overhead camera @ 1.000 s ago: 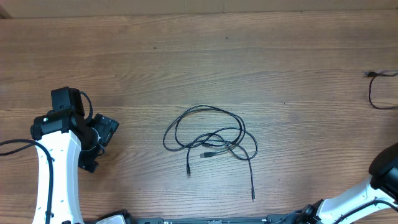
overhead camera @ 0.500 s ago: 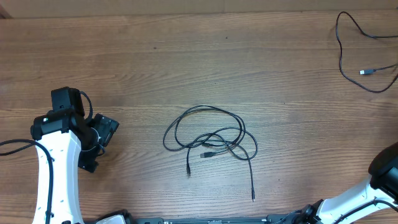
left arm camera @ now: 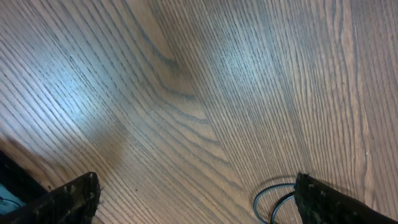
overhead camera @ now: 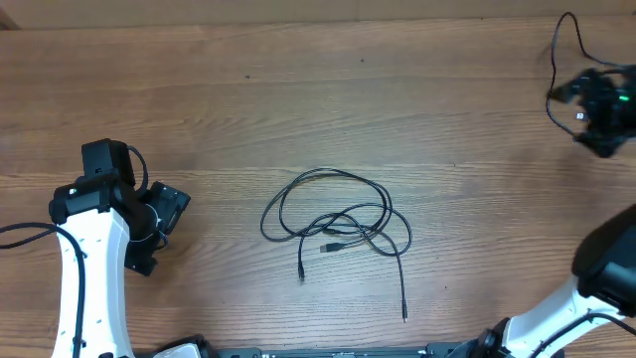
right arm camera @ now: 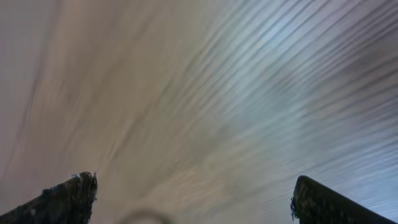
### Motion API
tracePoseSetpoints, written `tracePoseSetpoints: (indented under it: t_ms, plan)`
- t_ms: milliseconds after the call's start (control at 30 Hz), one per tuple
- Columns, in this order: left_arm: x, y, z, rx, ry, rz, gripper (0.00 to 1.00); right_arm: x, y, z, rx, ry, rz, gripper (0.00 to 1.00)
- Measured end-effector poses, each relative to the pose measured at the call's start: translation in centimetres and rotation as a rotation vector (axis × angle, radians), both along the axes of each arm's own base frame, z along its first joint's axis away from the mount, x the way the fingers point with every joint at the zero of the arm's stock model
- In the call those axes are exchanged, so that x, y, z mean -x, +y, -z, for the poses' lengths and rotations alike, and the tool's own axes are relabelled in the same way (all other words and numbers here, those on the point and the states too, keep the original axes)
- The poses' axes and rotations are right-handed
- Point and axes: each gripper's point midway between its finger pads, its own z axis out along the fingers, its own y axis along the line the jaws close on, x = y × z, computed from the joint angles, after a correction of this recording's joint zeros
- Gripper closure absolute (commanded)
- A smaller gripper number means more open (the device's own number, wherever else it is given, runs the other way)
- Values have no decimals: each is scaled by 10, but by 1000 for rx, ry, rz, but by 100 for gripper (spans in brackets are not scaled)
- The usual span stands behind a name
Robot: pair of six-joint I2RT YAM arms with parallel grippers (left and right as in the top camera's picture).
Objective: Untangle cables
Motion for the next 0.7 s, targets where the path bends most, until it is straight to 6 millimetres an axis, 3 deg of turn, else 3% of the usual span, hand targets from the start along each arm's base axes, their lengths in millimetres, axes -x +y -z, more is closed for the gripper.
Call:
tracePoseSetpoints:
  t_ms: [200,400,500,700]
  plan:
    - [0,0,0,0,0,0,0,5,115,2,-88,110,-222,0]
    - [0,0,0,0,0,0,1,0,212,5,-116,127,-338,0]
    - [0,0,0,0,1,0,1,9,257,19,-128,149,-398,0]
    - [0,0,0,0,1,0,0,48,335,60,-136,272,-406,7]
